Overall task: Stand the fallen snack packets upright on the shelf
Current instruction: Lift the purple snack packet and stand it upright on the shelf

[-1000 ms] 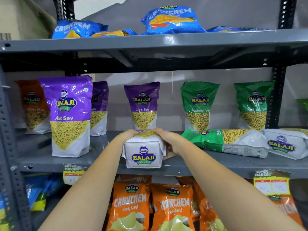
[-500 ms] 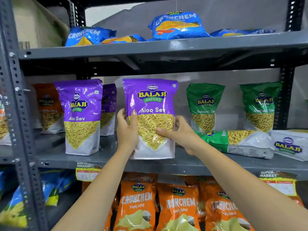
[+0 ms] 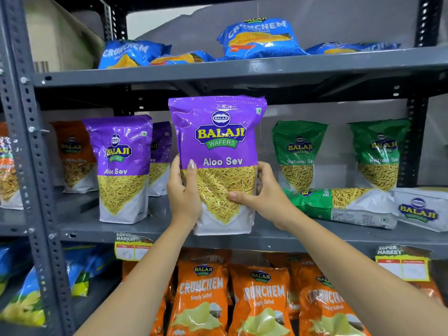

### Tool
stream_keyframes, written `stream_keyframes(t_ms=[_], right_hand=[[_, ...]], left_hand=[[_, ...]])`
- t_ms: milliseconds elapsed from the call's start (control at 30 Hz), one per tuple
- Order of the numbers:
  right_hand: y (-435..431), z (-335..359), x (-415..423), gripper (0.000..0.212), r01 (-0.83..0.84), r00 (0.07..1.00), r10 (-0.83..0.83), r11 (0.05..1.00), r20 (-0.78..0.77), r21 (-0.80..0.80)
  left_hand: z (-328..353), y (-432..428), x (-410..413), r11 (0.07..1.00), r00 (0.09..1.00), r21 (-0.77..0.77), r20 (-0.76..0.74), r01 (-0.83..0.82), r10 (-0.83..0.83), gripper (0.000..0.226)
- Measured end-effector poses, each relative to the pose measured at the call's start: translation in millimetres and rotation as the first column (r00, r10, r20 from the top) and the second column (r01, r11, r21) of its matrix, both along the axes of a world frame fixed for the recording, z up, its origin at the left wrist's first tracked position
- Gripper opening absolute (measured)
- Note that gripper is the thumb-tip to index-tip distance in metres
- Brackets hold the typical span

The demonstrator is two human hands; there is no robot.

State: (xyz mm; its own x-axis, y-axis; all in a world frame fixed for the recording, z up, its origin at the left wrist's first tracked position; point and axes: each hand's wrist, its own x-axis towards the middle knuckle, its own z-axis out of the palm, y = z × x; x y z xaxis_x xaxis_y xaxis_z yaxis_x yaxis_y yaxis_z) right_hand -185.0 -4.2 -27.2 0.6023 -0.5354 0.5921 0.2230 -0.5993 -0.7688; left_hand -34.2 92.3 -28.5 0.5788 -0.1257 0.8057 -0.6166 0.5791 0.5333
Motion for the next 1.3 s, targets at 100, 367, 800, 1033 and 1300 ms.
stream_keyframes(t_ms=[100, 367, 800, 1033, 1300], right_hand=[[0.3, -2.5, 8.9, 0.077, 0.017, 1.000, -0.017, 1.000, -0.014, -0.025], [-14.1, 0.8, 53.5, 0.080, 0.066, 0.995, -0.067, 0.998, -0.079, -0.012], [-34.7, -45.8, 95.3, 0.075, 0.103, 0.995, -0.102, 0.993, -0.015, 0.060], [-40.5, -43.1, 89.0, 0.108, 0.072, 0.996, -0.066, 0.992, -0.062, 0.104], [-87.3, 26.4, 5.6, 0.073, 0.324, 0.946, -0.325, 0.939, 0.013, -0.115]], left_hand=[[-1.7, -2.8, 8.8, 1.000, 1.000, -0.004, 0.016, -0.020, 0.020, 0.030], [-4.5, -27.5, 49.5, 0.987, 0.990, 0.076, 0.047, -0.139, 0.135, 0.032], [-34.1, -52.8, 88.9, 0.961, 0.985, 0.219, 0.079, -0.168, 0.154, 0.028], [-36.3, -54.4, 88.8, 0.961, 0.991, 0.254, -0.046, -0.111, 0.127, 0.030], [-41.2, -47.8, 15.4, 0.857, 0.848, -0.125, -0.269, -0.500, 0.456, 0.047]])
